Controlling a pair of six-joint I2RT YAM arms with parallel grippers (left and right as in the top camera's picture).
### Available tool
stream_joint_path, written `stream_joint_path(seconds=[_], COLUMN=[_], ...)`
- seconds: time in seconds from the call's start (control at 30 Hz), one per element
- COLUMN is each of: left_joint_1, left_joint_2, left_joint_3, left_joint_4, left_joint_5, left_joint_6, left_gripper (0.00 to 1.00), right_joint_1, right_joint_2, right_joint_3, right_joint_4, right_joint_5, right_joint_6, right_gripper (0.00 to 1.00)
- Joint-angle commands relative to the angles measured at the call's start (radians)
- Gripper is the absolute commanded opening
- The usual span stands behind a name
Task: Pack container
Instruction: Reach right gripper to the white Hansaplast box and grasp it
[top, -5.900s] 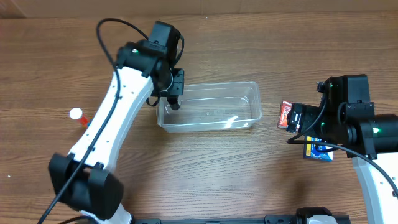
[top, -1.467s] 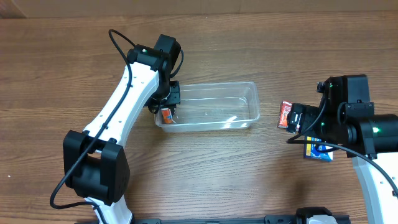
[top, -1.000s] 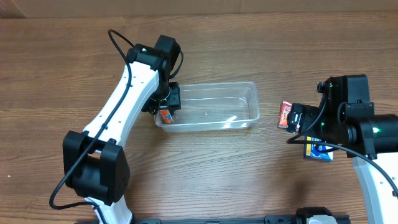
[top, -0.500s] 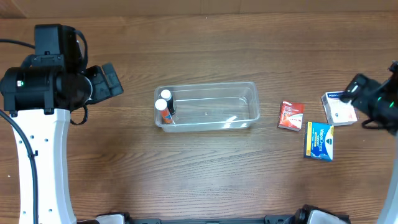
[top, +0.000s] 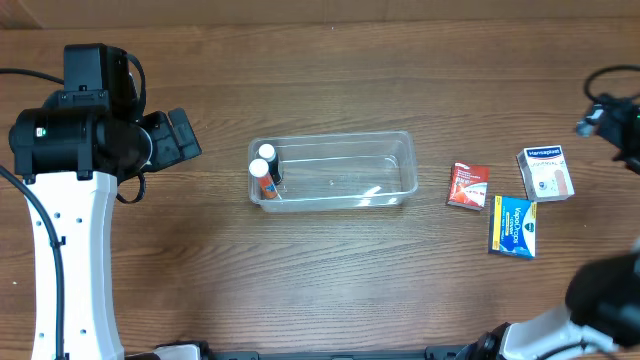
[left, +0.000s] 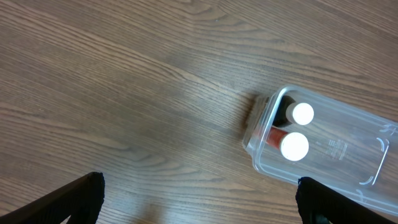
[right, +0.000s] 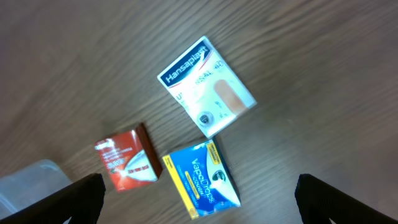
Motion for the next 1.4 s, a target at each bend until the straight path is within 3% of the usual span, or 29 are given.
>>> stream_joint_path(seconds=[0.0,0.27,0.47,0.8,1.37], left_joint_1=[0.004,0.004,0.004,0.004,0.004], left_joint_2=[0.003,0.003,0.003,0.003,0.003], left_joint_3=[-0.010,-0.010,-0.010,-0.010,-0.010], left_joint_4=[0.004,0.019,0.041,0.041,0.041], left_joint_5=[-0.006,-0.007,-0.009,-0.006,-0.006], left_joint_6=[0.024,0.031,0.031,0.031,0.030], left_gripper=[1.00,1.00,1.00,1.00,1.00], right_joint_1=[0.028,0.034,0.037,0.056,0.058], right_joint_2=[0.141,0.229,0.230,0.231,0.302], right_joint_3=[-0.008,-0.019,-0.254,-0.299,-0.304], right_joint_4=[0.019,0.080,0.222,0.388,0.422], right_joint_5=[-0.006,0.065,0.130,0.134,0.068], right_joint_6=[-0.143,-0.229,-0.333,-0.456,-0.459], right_gripper=[1.00,1.00,1.00,1.00,0.98])
